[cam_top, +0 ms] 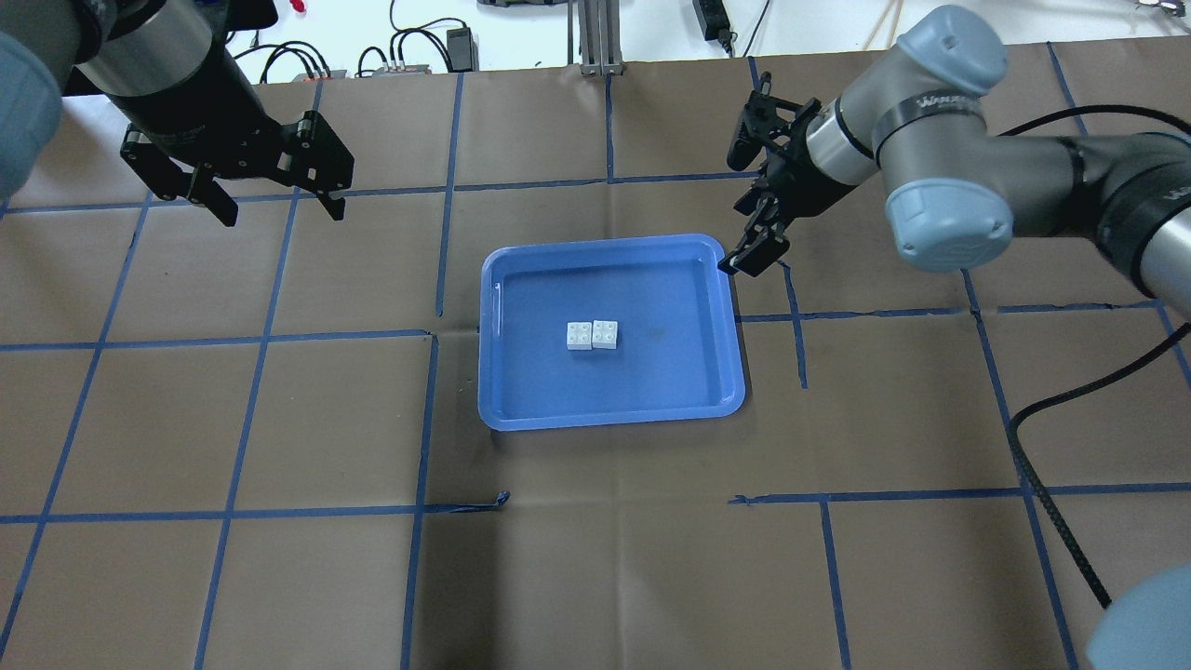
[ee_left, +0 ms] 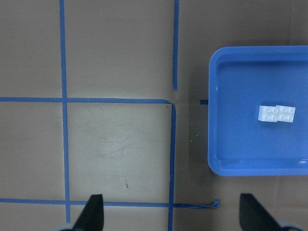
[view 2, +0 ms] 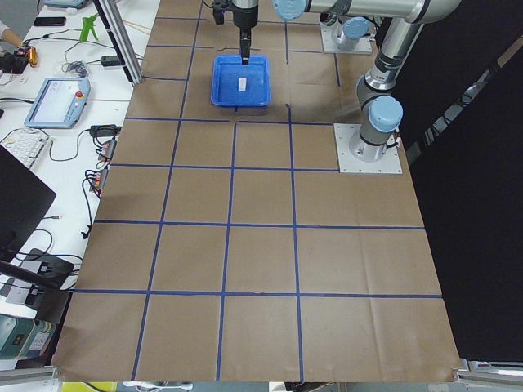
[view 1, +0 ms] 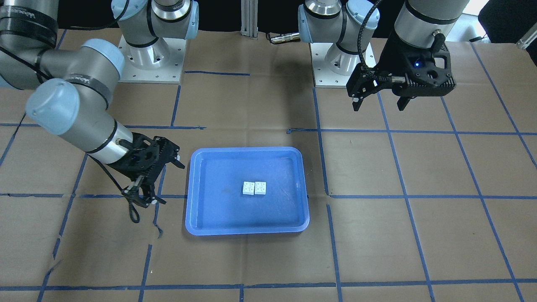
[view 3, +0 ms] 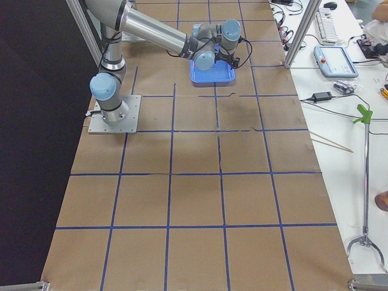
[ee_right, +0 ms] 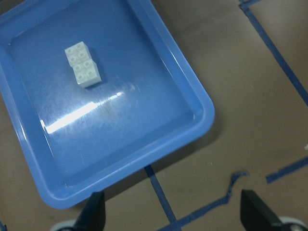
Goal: Assemble white blocks and place on blue tray
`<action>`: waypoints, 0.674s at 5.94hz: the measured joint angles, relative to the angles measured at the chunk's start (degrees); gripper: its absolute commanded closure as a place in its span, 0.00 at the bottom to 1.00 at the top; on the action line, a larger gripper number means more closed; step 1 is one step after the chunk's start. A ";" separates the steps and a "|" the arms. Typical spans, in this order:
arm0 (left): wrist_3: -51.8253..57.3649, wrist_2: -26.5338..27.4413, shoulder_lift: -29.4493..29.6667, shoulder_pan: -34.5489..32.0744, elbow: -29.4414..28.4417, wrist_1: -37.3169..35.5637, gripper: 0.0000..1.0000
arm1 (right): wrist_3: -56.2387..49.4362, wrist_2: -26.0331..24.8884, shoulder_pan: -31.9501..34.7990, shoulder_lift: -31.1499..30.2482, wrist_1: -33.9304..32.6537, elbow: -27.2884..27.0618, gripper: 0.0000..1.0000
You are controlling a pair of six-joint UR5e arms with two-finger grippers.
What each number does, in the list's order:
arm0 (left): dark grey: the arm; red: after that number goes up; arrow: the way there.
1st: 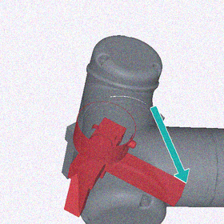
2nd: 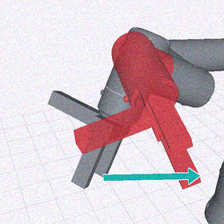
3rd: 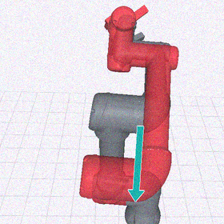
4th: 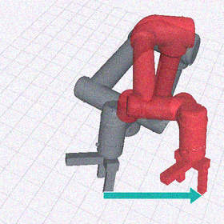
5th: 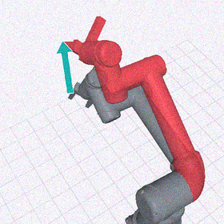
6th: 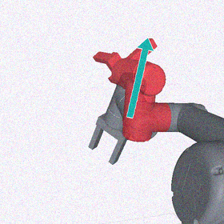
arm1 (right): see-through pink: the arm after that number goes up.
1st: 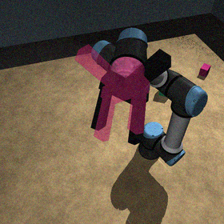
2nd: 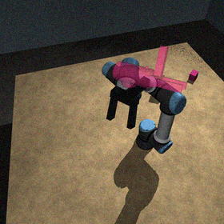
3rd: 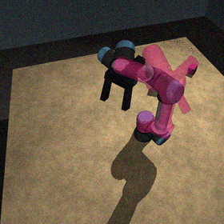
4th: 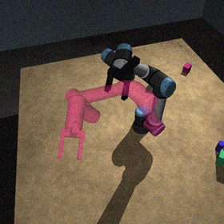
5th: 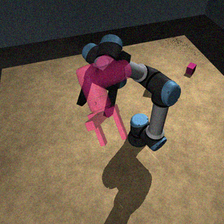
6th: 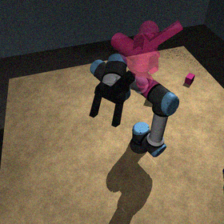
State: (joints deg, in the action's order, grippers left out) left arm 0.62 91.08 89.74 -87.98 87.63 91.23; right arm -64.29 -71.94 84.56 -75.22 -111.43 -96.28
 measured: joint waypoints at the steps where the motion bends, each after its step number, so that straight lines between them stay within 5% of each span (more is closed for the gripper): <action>1: 0.00 0.04 0.00 0.00 0.00 0.00 0.01 | 8.98 -5.70 -0.68 -0.42 2.39 2.64 0.00; 4: 0.00 0.02 0.01 0.00 -0.02 0.00 0.01 | 45.93 -19.79 -0.48 -8.76 13.80 4.95 0.00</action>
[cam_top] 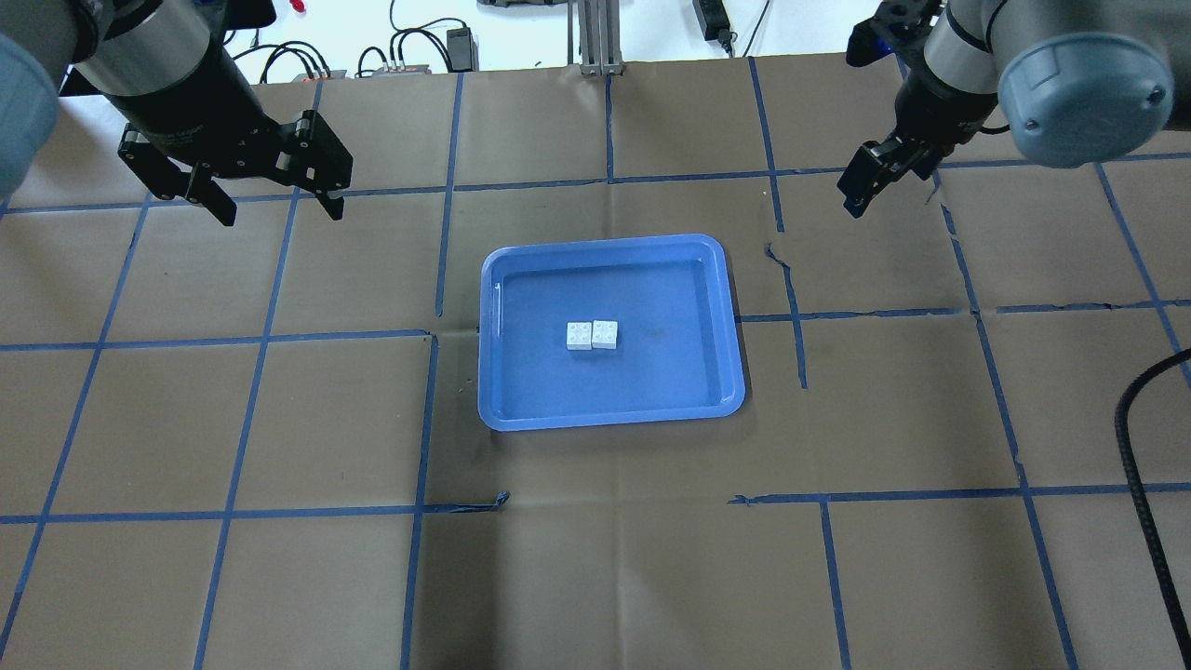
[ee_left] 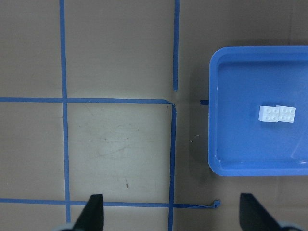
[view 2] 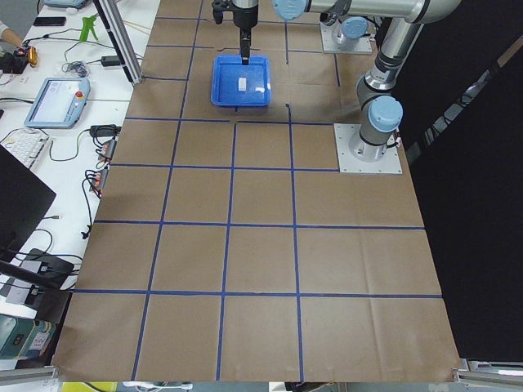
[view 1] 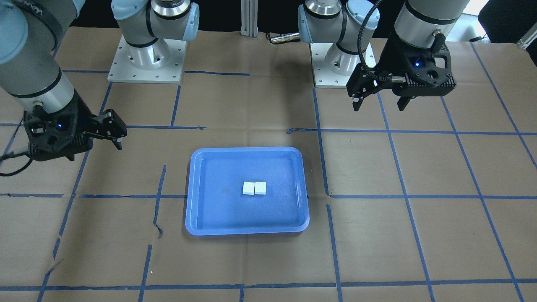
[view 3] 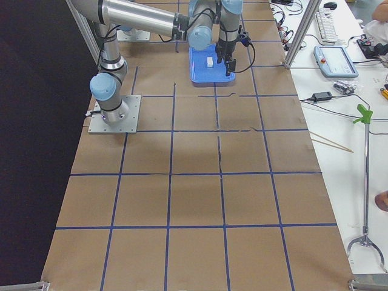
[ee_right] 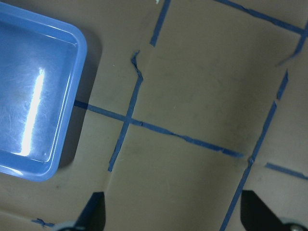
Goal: Assemble white blocks and place on blue tray
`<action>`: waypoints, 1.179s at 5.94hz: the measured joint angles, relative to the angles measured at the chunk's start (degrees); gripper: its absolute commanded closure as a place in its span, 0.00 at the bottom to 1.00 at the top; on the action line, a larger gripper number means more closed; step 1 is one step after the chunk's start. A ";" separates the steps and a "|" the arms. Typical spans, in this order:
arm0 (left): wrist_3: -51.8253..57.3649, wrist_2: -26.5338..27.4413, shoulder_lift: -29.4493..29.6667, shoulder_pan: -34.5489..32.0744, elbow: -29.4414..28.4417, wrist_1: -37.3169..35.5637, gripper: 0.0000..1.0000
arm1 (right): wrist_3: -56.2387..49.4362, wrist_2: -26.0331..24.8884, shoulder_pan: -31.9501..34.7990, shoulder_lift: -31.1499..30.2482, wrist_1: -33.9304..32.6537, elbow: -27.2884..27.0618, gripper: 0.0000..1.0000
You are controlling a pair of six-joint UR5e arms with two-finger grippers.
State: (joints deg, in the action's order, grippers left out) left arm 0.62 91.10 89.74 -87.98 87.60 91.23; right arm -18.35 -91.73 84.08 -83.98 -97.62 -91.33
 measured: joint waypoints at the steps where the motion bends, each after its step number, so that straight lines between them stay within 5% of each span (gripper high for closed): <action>1: 0.00 -0.03 -0.01 0.02 0.01 0.00 0.01 | 9.16 -0.65 1.49 -2.74 3.51 0.40 0.00; 3: 0.00 -0.04 -0.01 0.08 0.00 0.00 0.01 | 20.37 -0.91 6.75 -4.95 6.88 2.21 0.00; 7: 0.00 -0.05 -0.07 0.08 -0.07 -0.03 0.01 | 20.38 0.42 5.53 -2.22 12.77 9.02 0.00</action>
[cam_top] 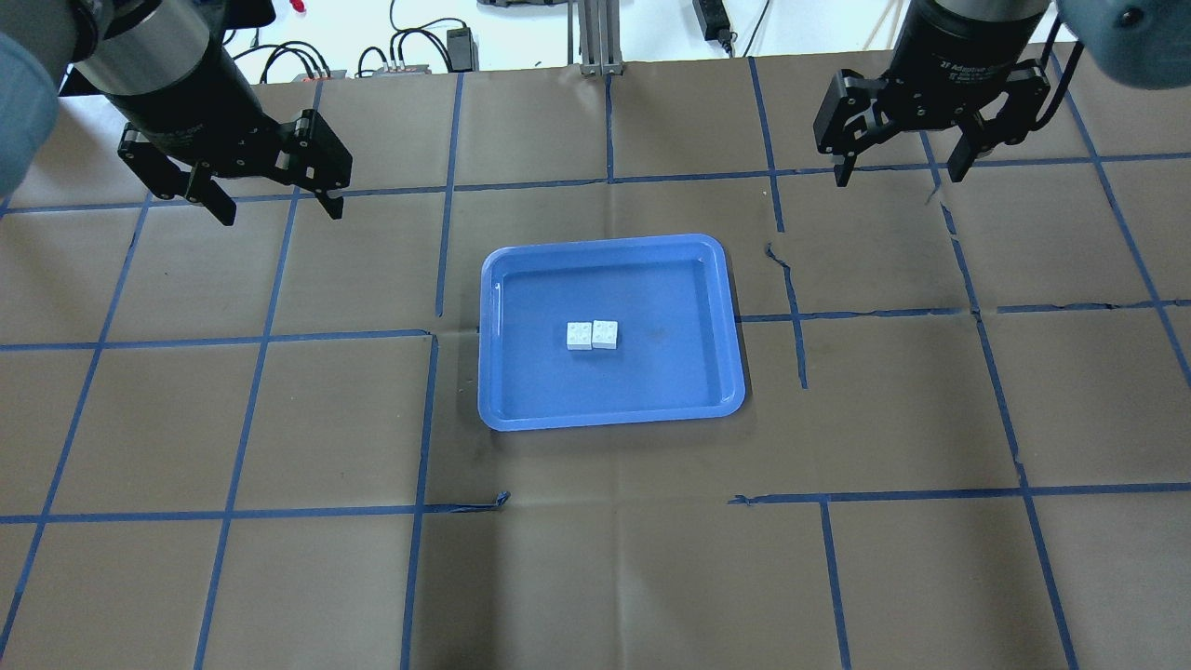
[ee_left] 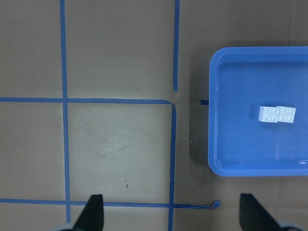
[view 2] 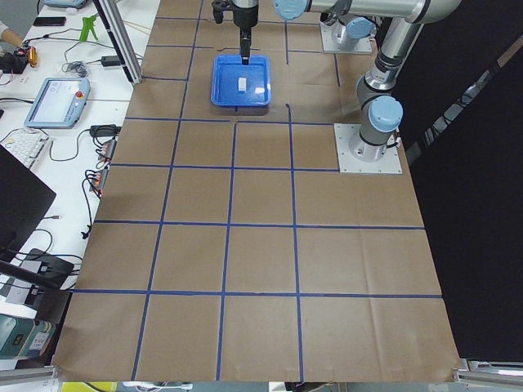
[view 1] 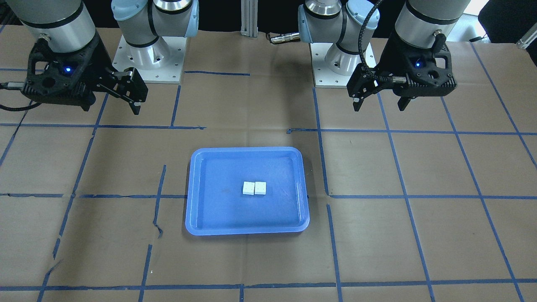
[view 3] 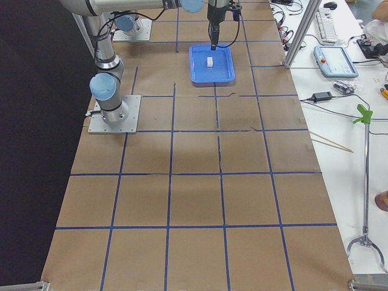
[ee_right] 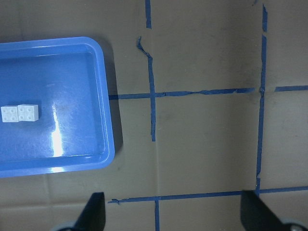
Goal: Assemble white blocks and place on blue tray
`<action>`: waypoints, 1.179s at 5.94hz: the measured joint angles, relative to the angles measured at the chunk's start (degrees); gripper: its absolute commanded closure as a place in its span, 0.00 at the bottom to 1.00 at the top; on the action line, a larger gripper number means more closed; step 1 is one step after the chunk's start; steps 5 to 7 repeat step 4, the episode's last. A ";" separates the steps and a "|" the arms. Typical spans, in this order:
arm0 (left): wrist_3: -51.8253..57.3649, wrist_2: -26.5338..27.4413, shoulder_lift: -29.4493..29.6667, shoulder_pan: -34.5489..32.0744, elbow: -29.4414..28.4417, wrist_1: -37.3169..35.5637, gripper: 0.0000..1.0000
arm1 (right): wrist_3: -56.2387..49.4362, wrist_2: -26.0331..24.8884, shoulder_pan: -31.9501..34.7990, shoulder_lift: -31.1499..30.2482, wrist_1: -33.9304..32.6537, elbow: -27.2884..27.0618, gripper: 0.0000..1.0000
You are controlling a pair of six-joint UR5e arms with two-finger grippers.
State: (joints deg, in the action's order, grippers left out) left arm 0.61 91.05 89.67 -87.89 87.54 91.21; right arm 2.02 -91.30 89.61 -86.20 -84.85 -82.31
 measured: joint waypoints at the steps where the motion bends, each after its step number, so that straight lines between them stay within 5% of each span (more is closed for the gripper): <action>1: 0.00 -0.06 -0.01 0.00 -0.04 -0.04 0.01 | -0.34 1.09 -0.54 -0.24 0.12 0.06 0.00; 7: 0.00 -0.17 -0.02 0.04 -0.05 -0.05 0.01 | -0.02 1.33 -0.42 -0.61 0.33 0.13 0.00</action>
